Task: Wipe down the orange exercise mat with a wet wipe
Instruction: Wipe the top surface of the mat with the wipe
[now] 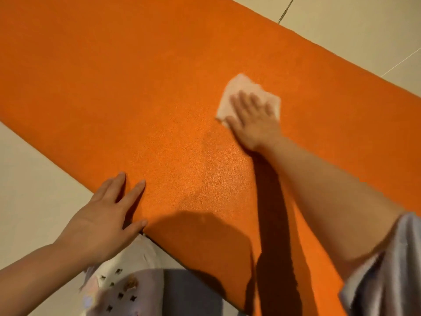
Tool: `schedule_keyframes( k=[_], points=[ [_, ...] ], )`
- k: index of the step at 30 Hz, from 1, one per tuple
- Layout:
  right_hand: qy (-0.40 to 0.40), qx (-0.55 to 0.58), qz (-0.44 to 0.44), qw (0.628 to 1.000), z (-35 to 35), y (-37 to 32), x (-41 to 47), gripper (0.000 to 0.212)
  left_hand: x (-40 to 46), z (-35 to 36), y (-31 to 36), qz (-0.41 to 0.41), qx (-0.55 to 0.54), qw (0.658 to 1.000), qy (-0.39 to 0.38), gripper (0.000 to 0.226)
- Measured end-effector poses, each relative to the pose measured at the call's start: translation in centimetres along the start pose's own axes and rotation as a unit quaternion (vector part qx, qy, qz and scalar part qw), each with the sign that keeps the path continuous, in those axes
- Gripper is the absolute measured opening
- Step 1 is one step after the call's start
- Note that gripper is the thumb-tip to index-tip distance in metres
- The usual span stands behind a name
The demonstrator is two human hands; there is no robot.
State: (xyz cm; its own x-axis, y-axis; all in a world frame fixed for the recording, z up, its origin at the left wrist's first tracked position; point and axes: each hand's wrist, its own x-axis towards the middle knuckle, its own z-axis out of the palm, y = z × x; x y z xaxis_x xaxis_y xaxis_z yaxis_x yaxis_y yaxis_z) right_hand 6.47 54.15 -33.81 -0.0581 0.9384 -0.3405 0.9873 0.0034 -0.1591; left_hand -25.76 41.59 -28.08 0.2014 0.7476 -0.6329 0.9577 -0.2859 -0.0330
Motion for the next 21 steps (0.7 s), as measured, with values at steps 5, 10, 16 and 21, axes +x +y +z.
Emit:
schedule_keyframes(
  k=[5,10,16,21],
  points=[
    [0.043,0.053,0.193,0.979,-0.6,10.0,-3.4,0.067,0.1,0.5,-0.7,0.025,-0.036,0.999,0.03,0.091],
    [0.089,0.11,0.334,0.932,0.7,10.9,-6.5,0.066,-0.2,0.6,-1.2,0.022,-0.048,0.999,0.014,0.089],
    [0.055,0.094,0.102,0.989,4.2,-3.6,-7.2,0.065,0.4,0.6,-0.4,0.007,-0.14,0.988,0.063,0.082],
    [0.042,0.067,-0.208,0.975,7.4,-14.4,-11.6,0.061,-0.4,0.7,0.9,0.038,-0.236,0.962,0.133,0.073]
  ],
)
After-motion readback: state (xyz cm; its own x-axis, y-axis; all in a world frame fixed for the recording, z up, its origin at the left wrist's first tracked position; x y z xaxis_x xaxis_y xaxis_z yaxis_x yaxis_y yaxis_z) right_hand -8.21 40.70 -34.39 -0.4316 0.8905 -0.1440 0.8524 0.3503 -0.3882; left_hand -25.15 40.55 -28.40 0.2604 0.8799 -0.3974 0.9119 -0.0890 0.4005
